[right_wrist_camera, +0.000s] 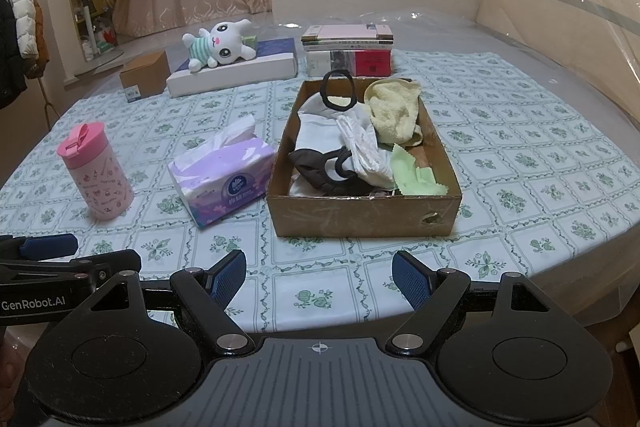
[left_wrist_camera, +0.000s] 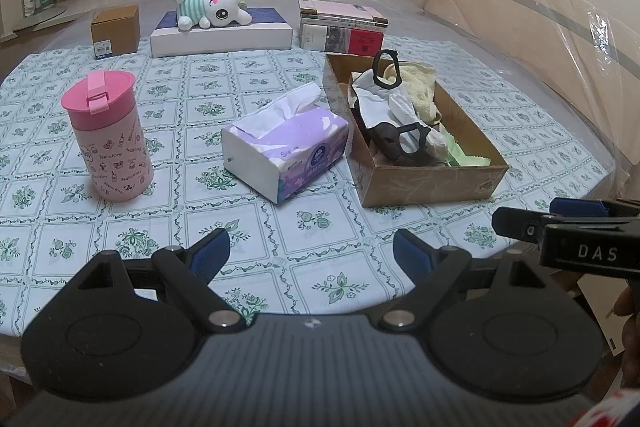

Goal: Organize soft objects

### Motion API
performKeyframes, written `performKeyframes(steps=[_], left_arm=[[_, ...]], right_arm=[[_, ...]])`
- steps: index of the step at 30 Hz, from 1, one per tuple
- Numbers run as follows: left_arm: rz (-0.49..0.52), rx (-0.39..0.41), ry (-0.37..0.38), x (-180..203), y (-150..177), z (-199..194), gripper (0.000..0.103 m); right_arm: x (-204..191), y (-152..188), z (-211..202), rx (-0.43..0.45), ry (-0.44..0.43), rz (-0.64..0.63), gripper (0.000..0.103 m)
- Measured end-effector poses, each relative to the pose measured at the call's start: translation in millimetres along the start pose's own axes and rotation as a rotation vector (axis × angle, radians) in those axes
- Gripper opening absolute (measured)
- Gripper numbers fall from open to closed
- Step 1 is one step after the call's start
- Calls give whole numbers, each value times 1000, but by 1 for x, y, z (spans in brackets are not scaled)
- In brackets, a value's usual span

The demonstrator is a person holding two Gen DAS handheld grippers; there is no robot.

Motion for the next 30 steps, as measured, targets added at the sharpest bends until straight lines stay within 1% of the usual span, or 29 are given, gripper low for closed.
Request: performKeyframes(steps=[24,30], left_arm=[[2,2,1,2,-1,0,87],[-5,23,-4,2,-5,-3,87]], right_arm=[[1,0,0,1,-1,0,80],[0,-1,-1,4,-2,0,80]])
Point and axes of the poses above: each gripper's, at about its wrist camera, not at the fingertips, and z roughly the way its jaws point, x to its right, y to its underside, the point moved 9 cm from there along z, roughly the way its jaws point, and after that the axes turned 13 degrees about -y, right-handed, at the moved point
